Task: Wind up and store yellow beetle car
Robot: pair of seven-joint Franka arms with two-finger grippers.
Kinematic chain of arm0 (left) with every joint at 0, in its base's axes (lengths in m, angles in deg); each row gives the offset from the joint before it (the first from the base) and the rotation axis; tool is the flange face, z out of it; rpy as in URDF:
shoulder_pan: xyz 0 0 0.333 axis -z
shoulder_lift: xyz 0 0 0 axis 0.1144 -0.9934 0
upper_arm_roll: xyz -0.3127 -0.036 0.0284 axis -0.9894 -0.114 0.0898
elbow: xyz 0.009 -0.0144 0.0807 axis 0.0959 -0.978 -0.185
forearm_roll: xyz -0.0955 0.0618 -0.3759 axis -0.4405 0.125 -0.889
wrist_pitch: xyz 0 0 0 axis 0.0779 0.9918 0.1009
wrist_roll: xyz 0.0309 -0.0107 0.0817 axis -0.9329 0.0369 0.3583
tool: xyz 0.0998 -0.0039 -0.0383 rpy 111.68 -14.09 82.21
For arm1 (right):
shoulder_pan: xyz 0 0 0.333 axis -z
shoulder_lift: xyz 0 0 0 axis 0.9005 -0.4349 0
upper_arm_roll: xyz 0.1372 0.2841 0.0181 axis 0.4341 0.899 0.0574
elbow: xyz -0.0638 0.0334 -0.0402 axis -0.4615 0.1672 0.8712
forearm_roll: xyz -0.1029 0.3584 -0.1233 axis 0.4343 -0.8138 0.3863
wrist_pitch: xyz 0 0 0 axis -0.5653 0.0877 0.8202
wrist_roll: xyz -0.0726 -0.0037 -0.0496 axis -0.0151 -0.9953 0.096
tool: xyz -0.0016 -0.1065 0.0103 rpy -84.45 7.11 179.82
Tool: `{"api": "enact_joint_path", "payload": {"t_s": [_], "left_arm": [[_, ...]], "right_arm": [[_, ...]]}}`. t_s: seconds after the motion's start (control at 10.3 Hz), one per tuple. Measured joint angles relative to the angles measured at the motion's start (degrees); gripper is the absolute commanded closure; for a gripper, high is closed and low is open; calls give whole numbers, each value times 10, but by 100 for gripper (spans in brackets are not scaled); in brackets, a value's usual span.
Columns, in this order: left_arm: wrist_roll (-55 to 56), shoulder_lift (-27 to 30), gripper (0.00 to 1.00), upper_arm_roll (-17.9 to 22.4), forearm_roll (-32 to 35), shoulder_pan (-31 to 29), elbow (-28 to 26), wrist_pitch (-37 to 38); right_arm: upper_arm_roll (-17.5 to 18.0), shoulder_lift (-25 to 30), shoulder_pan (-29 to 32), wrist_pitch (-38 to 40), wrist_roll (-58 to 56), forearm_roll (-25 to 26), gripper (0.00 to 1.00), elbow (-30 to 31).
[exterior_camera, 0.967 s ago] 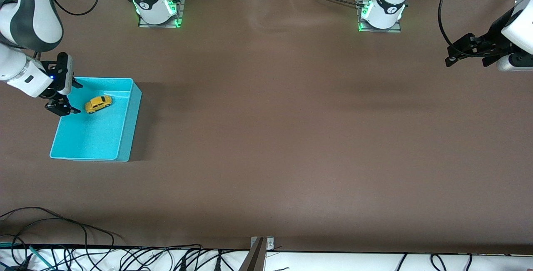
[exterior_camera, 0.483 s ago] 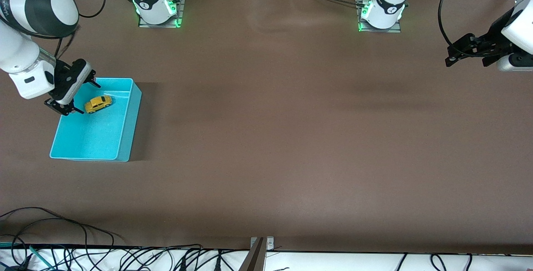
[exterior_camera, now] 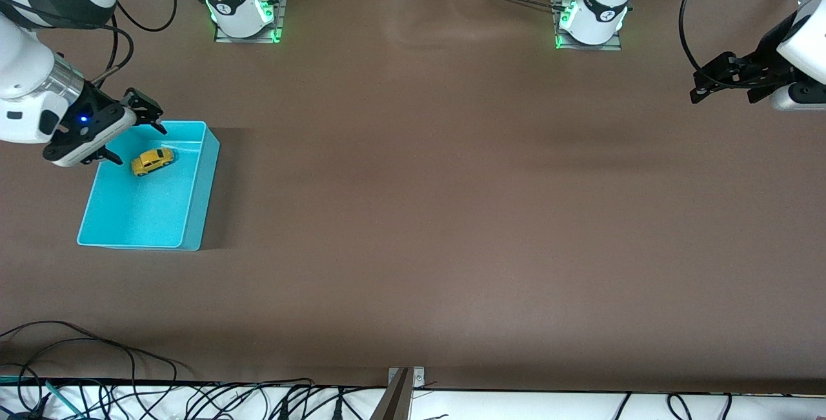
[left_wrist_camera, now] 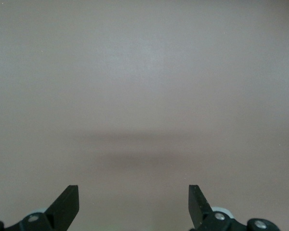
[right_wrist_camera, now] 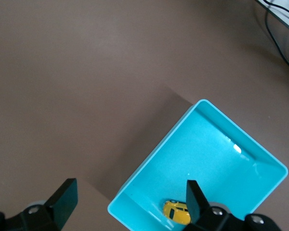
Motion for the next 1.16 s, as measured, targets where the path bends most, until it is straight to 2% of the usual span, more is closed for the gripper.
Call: {"api": "enact_joint_path", "payload": {"t_s": [0.48, 0.87, 1.16], "left_arm": [[0, 0, 0, 0, 0, 0, 0, 0], [0, 0, 0, 0, 0, 0, 0, 0], [0, 0, 0, 0, 0, 0, 0, 0]], "right_arm": [[-6, 0, -28, 80, 239, 27, 0, -70], [-20, 0, -28, 115, 267, 27, 0, -90], [-26, 0, -28, 153, 282, 27, 0, -132]]}}
